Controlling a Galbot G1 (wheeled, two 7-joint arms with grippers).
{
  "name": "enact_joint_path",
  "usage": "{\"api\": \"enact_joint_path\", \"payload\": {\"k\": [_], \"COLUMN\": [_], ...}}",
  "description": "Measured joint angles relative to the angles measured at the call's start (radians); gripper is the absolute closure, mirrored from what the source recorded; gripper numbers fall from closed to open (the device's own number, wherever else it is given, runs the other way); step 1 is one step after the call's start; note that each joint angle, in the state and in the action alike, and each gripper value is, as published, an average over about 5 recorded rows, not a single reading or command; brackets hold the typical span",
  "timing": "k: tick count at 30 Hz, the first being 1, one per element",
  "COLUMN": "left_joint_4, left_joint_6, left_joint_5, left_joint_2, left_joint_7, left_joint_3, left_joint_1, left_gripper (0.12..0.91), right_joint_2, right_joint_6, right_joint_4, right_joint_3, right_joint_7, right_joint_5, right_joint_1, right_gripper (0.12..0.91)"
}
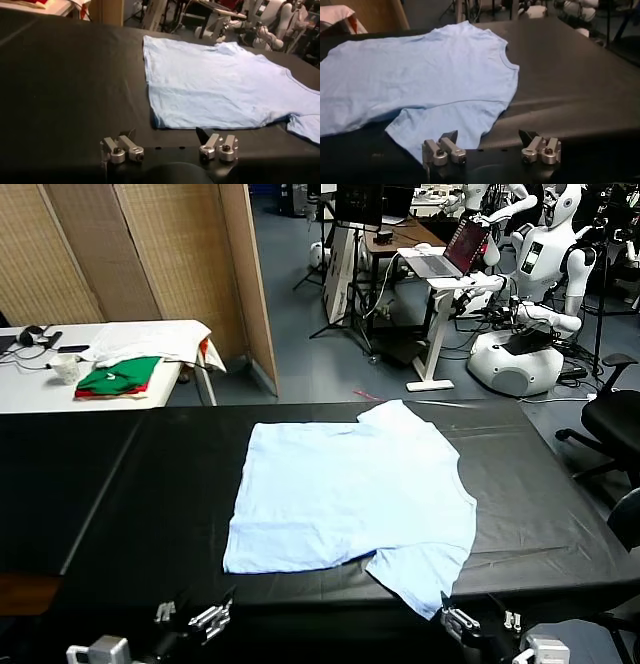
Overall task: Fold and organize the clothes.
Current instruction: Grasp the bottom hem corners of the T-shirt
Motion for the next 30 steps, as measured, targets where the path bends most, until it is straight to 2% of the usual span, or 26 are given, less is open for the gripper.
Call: {"api": "enact_joint_path", "payload": {"k": [9, 14, 19, 22, 27, 30], "left_joint_4": [0.05, 0.086, 0.108, 0.116, 0.13, 0.136], "left_joint_6": [0.007, -0.004, -0.01, -0.012, -0.016, -0.015], "left_joint_5": [0.015, 0.037, 0.051, 0.062, 0.08, 0.092], "left_joint_2": [-0.025, -0.037, -0.042, -0.043, -0.047, -0.051], "left_joint_7": [-0.02, -0.02, -0.017, -0.015, -0.013, -0.012], "left_joint_3": [0.03, 0.042, 0.05, 0.054, 0.06, 0.067], "left_joint_1": [-0.098, -0.135, -0.154, -0.156, -0.161, -0.161], "left_gripper": [0.123, 0.123, 0.141, 0.22, 0.35, 0.443], "right_joint_2": [0.014, 0.024, 0.03, 0.032, 0.036, 0.037], "right_joint_6": [-0.006, -0.005, -0.001, 0.004, 0.011, 0.015], "right_joint_4": [-0.05, -0.082, -0.111, -0.123, -0.129, -0.126], "right_joint_3": [-0.024, -0.04, -0.054, -0.06, -0.063, -0.063], "right_joint_7": [0.008, 0.005, 0.003, 0.003, 0.003, 0.002], "right_joint_5": [-0.008, -0.017, -0.026, -0.031, -0.031, -0.031], "right_joint_1": [0.062, 0.076, 0.075, 0.075, 0.069, 0.063], "right_gripper": [0.138, 0.256, 0.317, 0.415, 0.716, 0.854]}}
